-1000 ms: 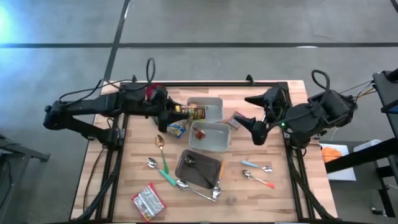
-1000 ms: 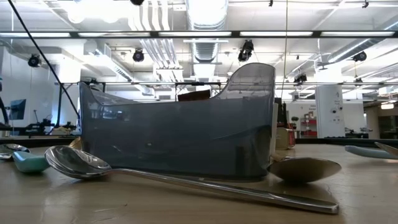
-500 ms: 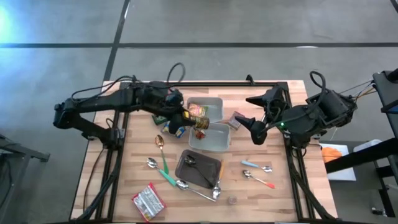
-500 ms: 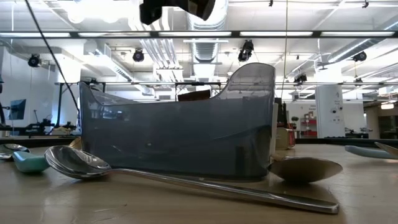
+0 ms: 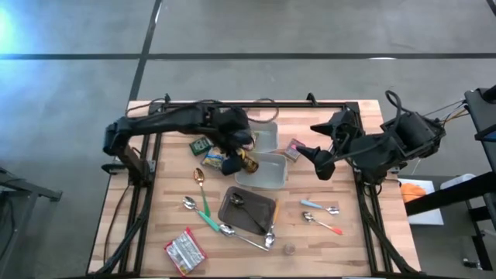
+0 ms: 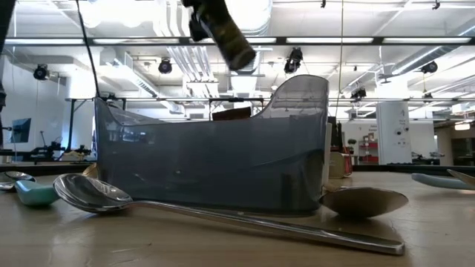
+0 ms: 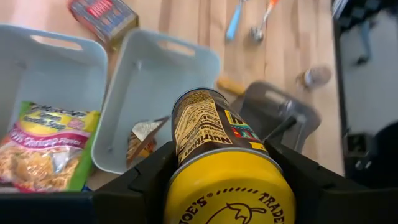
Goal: Pick & Place Food Item
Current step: Put the yellow seasoning bottle into the bottom gray bin
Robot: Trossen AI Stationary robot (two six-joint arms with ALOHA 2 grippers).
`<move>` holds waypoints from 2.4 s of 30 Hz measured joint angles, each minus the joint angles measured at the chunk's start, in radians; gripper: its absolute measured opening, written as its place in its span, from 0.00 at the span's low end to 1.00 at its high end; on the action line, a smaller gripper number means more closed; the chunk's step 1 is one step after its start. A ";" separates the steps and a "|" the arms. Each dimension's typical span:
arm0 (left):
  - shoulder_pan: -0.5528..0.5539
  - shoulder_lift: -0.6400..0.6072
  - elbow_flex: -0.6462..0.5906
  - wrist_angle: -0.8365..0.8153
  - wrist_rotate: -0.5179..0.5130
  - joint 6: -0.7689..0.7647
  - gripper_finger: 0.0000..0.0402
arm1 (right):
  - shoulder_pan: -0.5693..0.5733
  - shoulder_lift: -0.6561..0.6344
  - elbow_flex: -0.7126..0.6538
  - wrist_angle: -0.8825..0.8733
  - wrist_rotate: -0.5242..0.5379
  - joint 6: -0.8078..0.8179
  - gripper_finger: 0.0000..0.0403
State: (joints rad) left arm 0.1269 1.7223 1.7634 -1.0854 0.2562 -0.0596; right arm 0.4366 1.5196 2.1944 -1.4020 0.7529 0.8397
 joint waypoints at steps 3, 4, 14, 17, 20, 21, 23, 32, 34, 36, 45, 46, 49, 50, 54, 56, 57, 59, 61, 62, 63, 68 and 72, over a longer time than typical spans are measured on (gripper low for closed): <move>-0.006 0.046 0.000 -0.023 0.004 0.052 0.52 | 0.000 0.003 0.000 -0.022 -0.002 0.024 0.96; -0.007 0.061 0.000 -0.032 0.003 0.065 0.52 | 0.003 0.003 -0.001 -0.026 -0.003 0.029 0.96; -0.032 0.166 0.000 -0.044 0.003 0.164 0.52 | 0.005 0.003 -0.029 -0.036 -0.004 0.034 0.96; -0.044 0.191 -0.001 -0.044 0.002 0.187 0.52 | 0.005 0.003 -0.044 -0.039 -0.004 0.033 0.96; -0.051 0.210 -0.001 -0.044 -0.014 0.213 0.52 | 0.005 0.003 -0.056 -0.040 -0.004 0.033 0.96; -0.052 0.218 -0.001 -0.042 -0.024 0.221 0.52 | 0.005 0.003 -0.058 -0.040 -0.004 0.033 0.96; -0.052 0.229 -0.001 -0.038 -0.047 0.237 0.52 | 0.005 0.003 -0.063 -0.040 -0.004 0.033 0.96; -0.049 0.294 -0.002 -0.034 -0.092 0.297 0.52 | 0.005 0.003 -0.069 -0.040 -0.025 0.043 0.96; -0.049 0.303 -0.002 -0.034 -0.092 0.306 0.52 | 0.005 0.003 -0.069 -0.039 -0.027 0.044 0.96; -0.049 0.311 -0.002 -0.034 -0.092 0.308 0.52 | 0.005 0.003 -0.069 -0.039 -0.028 0.044 0.96; -0.047 0.345 -0.002 -0.034 -0.134 0.352 0.52 | 0.005 0.003 -0.069 -0.038 -0.028 0.070 0.96; -0.044 0.350 -0.002 -0.034 -0.139 0.352 0.52 | 0.005 0.003 -0.069 -0.038 -0.028 0.070 0.96; -0.040 0.357 -0.002 -0.037 -0.152 0.349 0.52 | 0.005 0.003 -0.069 -0.038 -0.028 0.070 0.96; -0.039 0.358 -0.002 -0.037 -0.161 0.348 0.52 | 0.005 0.003 -0.069 -0.037 -0.029 0.070 0.96; -0.039 0.358 -0.002 -0.038 -0.171 0.348 0.52 | 0.005 0.005 -0.069 -0.037 -0.030 0.074 0.96; -0.039 0.358 -0.002 -0.041 -0.171 0.348 0.52 | 0.005 0.005 -0.069 -0.037 -0.034 0.075 0.96; -0.039 0.358 -0.002 -0.043 -0.171 0.348 0.52 | 0.005 0.005 -0.069 -0.037 -0.039 0.077 0.96; -0.039 0.358 -0.002 -0.044 -0.171 0.348 0.52 | 0.005 0.005 -0.069 -0.036 -0.046 0.078 0.96; -0.039 0.358 -0.002 -0.045 -0.171 0.348 0.52 | 0.005 0.005 -0.069 -0.036 -0.047 0.078 0.96; -0.039 0.358 -0.002 -0.048 -0.171 0.348 0.52 | 0.005 0.005 -0.069 -0.036 -0.049 0.078 0.96; -0.039 0.358 -0.002 -0.055 -0.171 0.348 0.52 | 0.005 0.005 -0.069 -0.035 -0.050 0.078 0.96; -0.040 0.358 -0.025 -0.064 -0.170 0.349 0.52 | 0.005 0.006 -0.069 -0.034 -0.050 0.085 0.96; -0.042 0.357 -0.064 -0.061 -0.168 0.346 0.57 | 0.005 0.005 -0.069 -0.033 -0.050 0.086 0.96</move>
State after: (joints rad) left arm 0.0845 2.0792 1.6992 -1.1465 0.0883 0.2868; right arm 0.4412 1.5249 2.1258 -1.4348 0.7029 0.9253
